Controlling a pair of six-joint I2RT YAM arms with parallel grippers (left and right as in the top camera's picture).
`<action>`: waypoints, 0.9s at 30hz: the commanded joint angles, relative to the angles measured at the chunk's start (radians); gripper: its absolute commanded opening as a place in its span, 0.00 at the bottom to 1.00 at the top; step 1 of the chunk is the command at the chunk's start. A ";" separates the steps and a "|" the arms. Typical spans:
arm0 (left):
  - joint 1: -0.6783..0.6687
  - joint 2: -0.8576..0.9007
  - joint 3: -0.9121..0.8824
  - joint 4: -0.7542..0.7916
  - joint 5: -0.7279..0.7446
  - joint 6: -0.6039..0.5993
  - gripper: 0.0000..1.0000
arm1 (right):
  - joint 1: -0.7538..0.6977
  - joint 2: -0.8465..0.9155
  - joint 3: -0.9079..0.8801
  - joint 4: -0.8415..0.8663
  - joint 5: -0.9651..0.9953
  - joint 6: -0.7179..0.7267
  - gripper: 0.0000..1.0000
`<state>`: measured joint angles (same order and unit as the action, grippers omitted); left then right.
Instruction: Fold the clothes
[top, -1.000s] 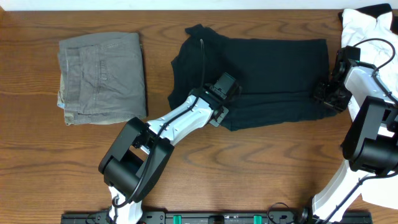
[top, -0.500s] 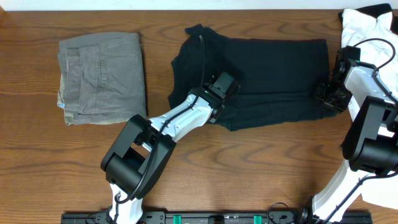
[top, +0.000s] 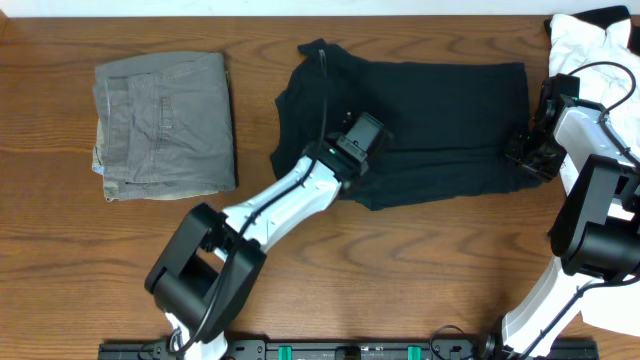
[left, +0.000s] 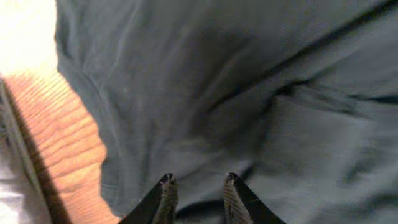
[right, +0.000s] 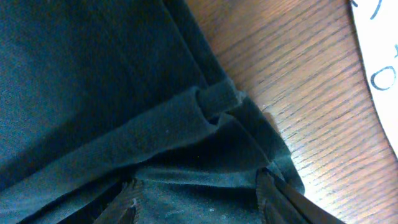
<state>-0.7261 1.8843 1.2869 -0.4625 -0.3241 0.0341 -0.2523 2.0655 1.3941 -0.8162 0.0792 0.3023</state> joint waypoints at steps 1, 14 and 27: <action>-0.039 -0.006 -0.003 0.001 0.081 0.006 0.25 | 0.004 0.074 -0.028 0.008 -0.016 -0.004 0.58; -0.079 0.079 -0.007 0.040 0.082 0.003 0.26 | 0.003 0.074 -0.028 0.009 -0.016 -0.004 0.59; -0.079 0.110 -0.007 0.062 0.082 -0.017 0.27 | 0.003 0.074 -0.028 0.009 -0.016 -0.004 0.60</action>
<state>-0.8070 1.9720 1.2869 -0.4023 -0.2420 0.0296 -0.2539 2.0655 1.3941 -0.8173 0.0803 0.3023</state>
